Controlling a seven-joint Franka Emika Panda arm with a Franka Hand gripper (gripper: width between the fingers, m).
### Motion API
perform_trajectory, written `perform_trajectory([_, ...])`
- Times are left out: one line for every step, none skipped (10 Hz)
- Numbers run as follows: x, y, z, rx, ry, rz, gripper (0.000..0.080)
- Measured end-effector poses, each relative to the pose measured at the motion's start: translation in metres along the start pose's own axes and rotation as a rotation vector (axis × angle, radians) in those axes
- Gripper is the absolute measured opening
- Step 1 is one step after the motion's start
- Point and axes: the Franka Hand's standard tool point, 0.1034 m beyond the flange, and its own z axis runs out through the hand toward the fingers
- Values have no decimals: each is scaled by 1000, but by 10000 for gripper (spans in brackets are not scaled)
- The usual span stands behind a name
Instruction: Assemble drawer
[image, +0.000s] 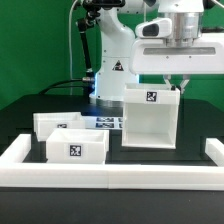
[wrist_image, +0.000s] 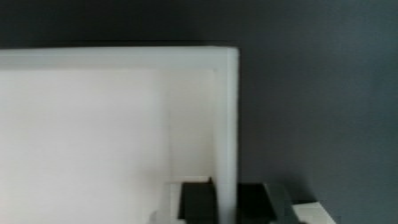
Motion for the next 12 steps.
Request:
perform_trajectory([0, 0, 0, 0, 0, 0, 36])
perform_trajectory([0, 0, 0, 0, 0, 0, 36])
perform_trajectory([5, -1, 0, 2, 2, -8, 37])
perform_trajectory([20, -3, -2, 9, 13, -13, 37])
perform_trajectory([32, -6, -3, 16, 24, -10, 37])
perform_trajectory([44, -10, -4, 22, 33, -8, 38])
perform_trajectory([53, -11, -4, 26, 41, -5, 38])
perform_trajectory([65, -12, -6, 31, 52, -1, 38])
perform_trajectory([79, -14, -7, 37, 64, 3, 38])
perform_trajectory([89, -16, -8, 42, 75, 6, 38])
perform_trajectory([95, -16, -8, 43, 80, 11, 38])
perform_trajectory([100, -16, -9, 45, 85, 13, 38])
